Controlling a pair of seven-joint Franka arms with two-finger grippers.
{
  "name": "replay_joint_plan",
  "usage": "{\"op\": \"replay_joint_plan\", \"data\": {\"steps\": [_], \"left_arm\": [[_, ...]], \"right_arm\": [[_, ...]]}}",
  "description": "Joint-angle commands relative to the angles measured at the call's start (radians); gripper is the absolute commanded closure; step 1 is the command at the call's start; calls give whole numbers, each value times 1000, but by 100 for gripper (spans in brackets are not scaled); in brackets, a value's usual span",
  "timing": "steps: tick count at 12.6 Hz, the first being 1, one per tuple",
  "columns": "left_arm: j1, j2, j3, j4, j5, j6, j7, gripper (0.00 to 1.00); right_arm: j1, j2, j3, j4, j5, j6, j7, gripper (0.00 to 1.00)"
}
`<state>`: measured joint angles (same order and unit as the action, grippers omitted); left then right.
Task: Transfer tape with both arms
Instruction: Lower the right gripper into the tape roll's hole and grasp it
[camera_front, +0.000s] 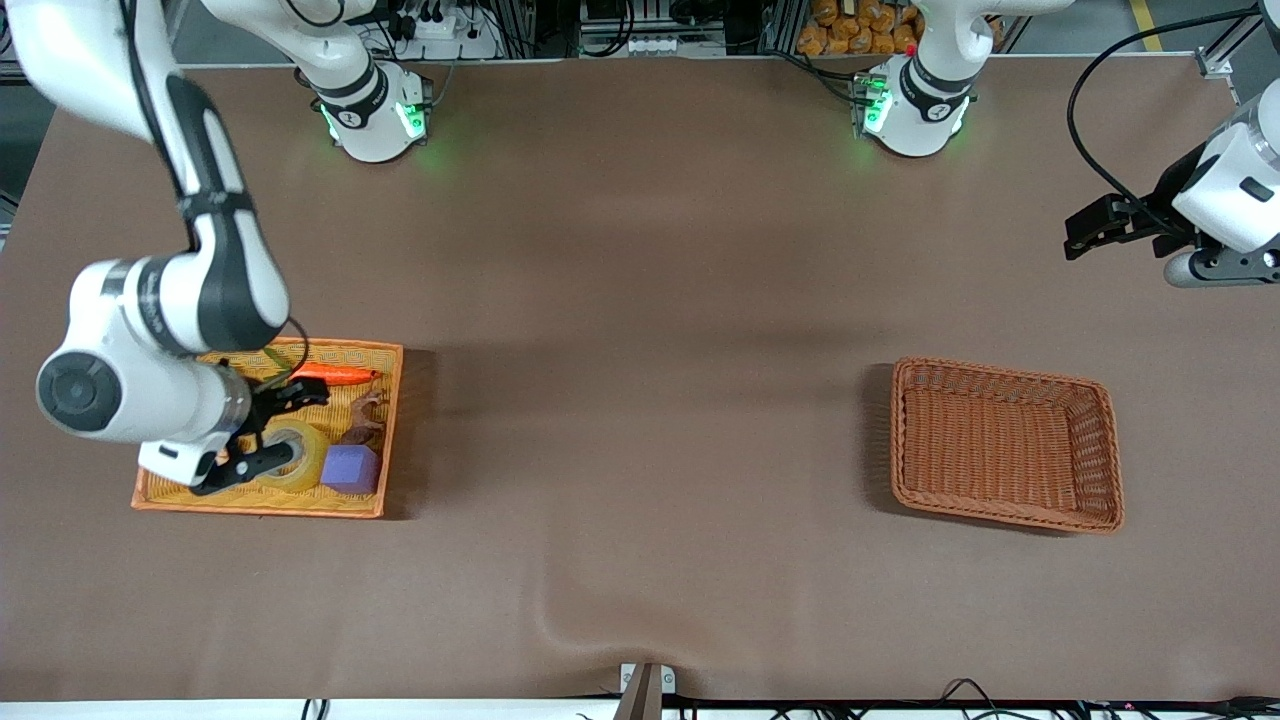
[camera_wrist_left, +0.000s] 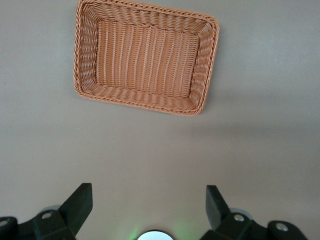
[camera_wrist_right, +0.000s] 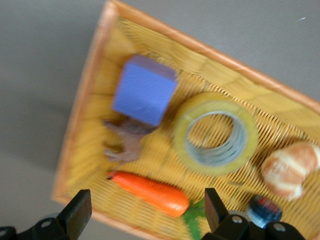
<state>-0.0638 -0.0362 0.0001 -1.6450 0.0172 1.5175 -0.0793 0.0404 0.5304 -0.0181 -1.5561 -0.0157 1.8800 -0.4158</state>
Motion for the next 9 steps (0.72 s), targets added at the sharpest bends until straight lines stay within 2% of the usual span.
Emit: {"op": "replay_joint_plan", "data": {"steps": [1,3,5,6,7,8,9], "left_arm": [[2,-17,-3,-6,-23,-17,-17,0],[2,-17,-3,-9,-23,-17,-17,0],[2,-16,-3,-27,-23,-7,-22,0],[2,-16,-3,-30,-23,-3,-23,0],[2,-16,-5,-30,-23,-2,-23,0],[2,-16,-5,-30,-23,-2,-23,0],[2,-14,-5,-33,-23,-2,-23,0]], "right_arm": [[-42,68,17,33,-1,109,-160,0],[-79,115,17,33,-1,203,-321,0],[-97,135,17,30,-1,203,-377,0],[-97,131,20,18,0,174,-383,0],[-93,122,23,10,34,57,-377,0],[-97,117,21,13,122,-26,-382,0],[-97,120,18,10,153,-57,-389,0]]}}
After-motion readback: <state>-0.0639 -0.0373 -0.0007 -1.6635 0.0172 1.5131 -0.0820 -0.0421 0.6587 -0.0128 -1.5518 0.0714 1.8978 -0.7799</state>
